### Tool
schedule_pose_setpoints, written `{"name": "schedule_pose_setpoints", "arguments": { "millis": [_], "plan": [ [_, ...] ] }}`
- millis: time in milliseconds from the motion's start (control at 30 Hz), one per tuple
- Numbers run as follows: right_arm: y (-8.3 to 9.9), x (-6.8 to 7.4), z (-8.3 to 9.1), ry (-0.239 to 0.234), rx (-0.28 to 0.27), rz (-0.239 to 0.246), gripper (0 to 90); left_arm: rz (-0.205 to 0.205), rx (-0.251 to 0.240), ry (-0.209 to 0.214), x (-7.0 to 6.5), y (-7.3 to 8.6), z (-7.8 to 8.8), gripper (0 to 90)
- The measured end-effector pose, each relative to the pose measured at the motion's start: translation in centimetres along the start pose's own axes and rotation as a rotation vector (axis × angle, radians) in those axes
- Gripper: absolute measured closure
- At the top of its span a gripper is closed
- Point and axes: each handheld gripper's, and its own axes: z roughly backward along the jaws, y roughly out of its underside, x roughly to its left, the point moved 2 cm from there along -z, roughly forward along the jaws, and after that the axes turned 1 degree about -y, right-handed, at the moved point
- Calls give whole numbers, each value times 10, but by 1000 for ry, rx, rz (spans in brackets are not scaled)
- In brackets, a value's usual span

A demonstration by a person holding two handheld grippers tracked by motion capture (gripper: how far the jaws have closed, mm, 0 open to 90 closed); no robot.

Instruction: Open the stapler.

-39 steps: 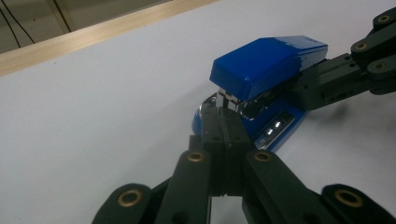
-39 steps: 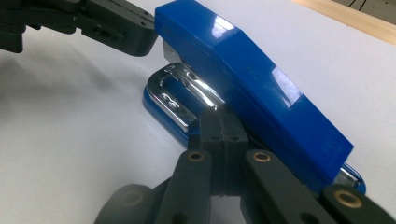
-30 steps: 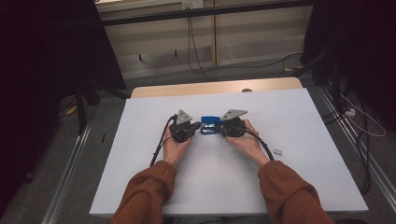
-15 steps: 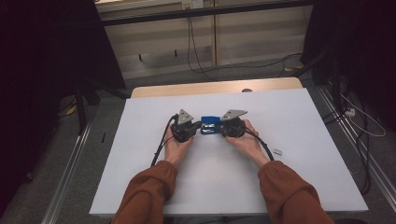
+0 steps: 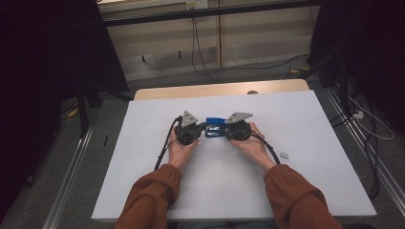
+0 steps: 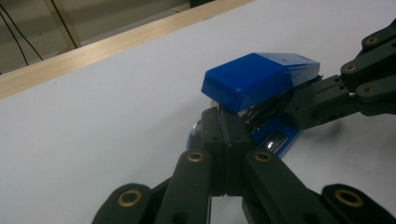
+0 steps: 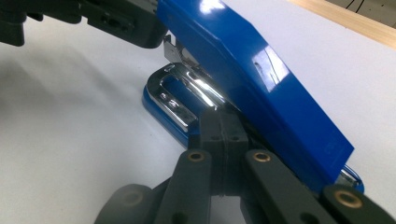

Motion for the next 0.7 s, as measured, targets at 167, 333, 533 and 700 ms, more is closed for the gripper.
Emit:
{"name": "schedule_pose_setpoints", "arguments": {
  "millis": [167,333,533,700],
  "plan": [
    [0,1,0,4,2,12,900,1,-14,2,0,-3,1,900],
    [0,1,0,5,2,15,900,11,-28,2,0,-6,1,900],
    [0,1,0,6,3,22,900,15,-40,4,0,-10,1,900],
    [0,1,0,7,2,20,900,14,-47,8,0,-12,2,900]
  ]
}}
